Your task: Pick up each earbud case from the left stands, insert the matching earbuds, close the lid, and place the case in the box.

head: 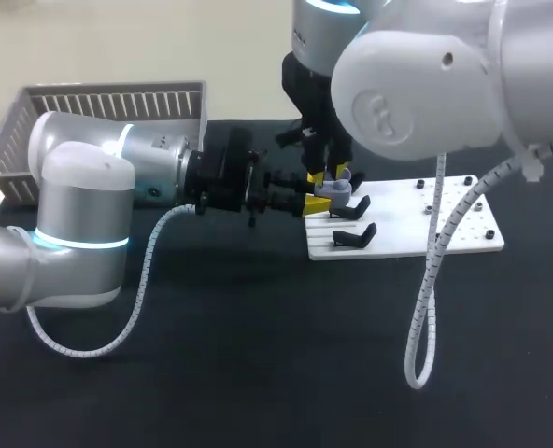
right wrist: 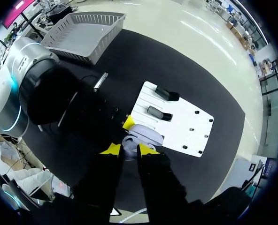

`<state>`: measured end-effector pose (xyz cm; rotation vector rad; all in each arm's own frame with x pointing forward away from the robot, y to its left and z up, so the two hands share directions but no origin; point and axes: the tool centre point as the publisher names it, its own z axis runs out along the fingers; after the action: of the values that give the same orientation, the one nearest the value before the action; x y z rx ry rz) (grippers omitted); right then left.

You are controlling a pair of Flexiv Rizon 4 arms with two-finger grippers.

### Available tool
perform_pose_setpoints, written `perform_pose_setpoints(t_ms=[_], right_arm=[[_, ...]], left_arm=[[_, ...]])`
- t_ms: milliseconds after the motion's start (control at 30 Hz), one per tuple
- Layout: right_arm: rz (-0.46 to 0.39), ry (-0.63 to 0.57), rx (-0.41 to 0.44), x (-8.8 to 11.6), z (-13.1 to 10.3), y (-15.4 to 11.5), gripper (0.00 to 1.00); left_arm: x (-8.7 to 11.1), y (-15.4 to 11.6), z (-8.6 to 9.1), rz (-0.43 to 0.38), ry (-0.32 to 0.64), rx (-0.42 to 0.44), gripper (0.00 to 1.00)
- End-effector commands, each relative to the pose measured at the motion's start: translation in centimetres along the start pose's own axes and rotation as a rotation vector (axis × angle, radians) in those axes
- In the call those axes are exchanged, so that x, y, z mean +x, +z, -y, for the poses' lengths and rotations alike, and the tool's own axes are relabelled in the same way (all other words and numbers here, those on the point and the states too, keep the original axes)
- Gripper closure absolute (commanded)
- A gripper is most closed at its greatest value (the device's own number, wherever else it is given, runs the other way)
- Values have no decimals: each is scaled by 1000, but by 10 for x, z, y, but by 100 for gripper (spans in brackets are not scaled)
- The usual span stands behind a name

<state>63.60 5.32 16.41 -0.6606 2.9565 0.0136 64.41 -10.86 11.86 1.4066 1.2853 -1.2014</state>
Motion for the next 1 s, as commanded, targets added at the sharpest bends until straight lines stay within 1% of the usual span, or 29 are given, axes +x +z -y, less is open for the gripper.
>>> perform_pose_setpoints(t_ms=[33,767,1000], right_arm=[[2,7,-1,-1,2,1,100],[2,14,-9,-1,3,8,100],[7,-4,-24,-1,3,11,100]], left_arm=[[1,0,1,3,3,-3,100],[1,0,1,3,3,-3,100],[1,0,1,3,3,-3,100]])
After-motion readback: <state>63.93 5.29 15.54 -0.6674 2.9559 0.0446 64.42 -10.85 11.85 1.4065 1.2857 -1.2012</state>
